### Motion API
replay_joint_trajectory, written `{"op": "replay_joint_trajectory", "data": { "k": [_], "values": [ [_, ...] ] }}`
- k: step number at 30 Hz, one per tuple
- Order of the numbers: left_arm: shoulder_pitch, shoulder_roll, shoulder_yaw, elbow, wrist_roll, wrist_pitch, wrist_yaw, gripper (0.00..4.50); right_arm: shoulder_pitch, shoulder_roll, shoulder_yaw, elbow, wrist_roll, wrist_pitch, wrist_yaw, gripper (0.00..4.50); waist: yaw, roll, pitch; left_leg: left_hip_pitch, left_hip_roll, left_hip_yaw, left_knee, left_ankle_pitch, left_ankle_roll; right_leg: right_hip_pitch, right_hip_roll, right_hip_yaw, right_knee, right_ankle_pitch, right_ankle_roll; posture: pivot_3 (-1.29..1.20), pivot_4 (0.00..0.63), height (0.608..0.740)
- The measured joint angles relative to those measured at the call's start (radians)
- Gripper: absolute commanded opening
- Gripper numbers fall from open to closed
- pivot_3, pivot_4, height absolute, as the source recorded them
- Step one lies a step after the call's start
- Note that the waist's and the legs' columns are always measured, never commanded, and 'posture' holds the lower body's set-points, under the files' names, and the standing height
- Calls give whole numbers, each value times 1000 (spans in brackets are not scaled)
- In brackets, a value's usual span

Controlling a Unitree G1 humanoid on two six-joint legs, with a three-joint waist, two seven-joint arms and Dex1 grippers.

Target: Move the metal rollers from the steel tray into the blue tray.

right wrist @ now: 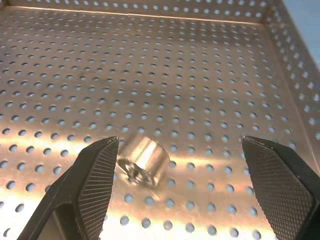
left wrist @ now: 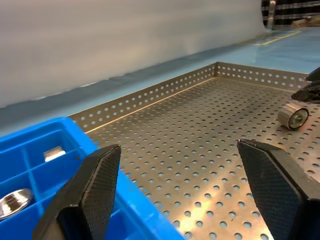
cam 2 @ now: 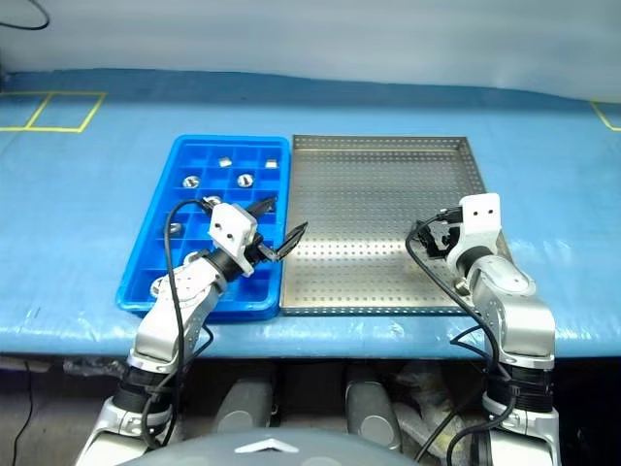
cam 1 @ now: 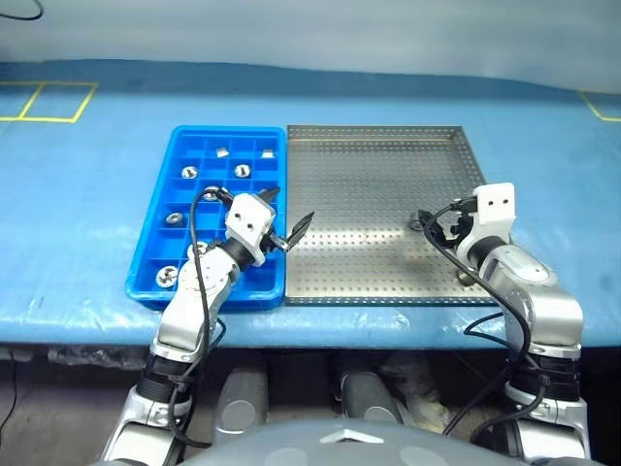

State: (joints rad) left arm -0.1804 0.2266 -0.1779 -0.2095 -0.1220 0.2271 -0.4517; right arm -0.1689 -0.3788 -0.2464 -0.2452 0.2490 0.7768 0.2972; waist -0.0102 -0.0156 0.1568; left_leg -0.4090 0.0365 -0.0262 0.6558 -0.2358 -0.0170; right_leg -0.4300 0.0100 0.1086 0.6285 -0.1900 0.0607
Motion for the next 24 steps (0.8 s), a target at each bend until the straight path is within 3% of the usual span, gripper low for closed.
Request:
{"op": "replay_joint_trajectory", "data": {
  "k": [5, 20, 24],
  "values": [
    [-11, -8, -8, 10, 0, -12, -11, 4048, -54, 20, 20, 39, 11, 16, -9, 4135, -33, 1, 0, 1, -1, 0, 4, 0, 1, 1, 0, 2, 3, 1, 2, 37, 150, 740],
    [66, -2, 18, -37, -14, 7, 18, 4048, -205, 33, 69, 337, 4, -36, 8, 4135, -15, 1, 0, 1, -1, 1, 4, 0, 1, 1, 0, 4, 2, 2, 3, 140, 150, 740],
    [84, 0, 29, -61, -16, 26, 32, 4048, -246, 32, 126, 419, -12, -57, 42, 3209, -7, 1, 0, 1, -1, 1, 4, 1, 1, 1, 0, 4, 2, 2, 3, 186, 150, 740]
  ]
}}
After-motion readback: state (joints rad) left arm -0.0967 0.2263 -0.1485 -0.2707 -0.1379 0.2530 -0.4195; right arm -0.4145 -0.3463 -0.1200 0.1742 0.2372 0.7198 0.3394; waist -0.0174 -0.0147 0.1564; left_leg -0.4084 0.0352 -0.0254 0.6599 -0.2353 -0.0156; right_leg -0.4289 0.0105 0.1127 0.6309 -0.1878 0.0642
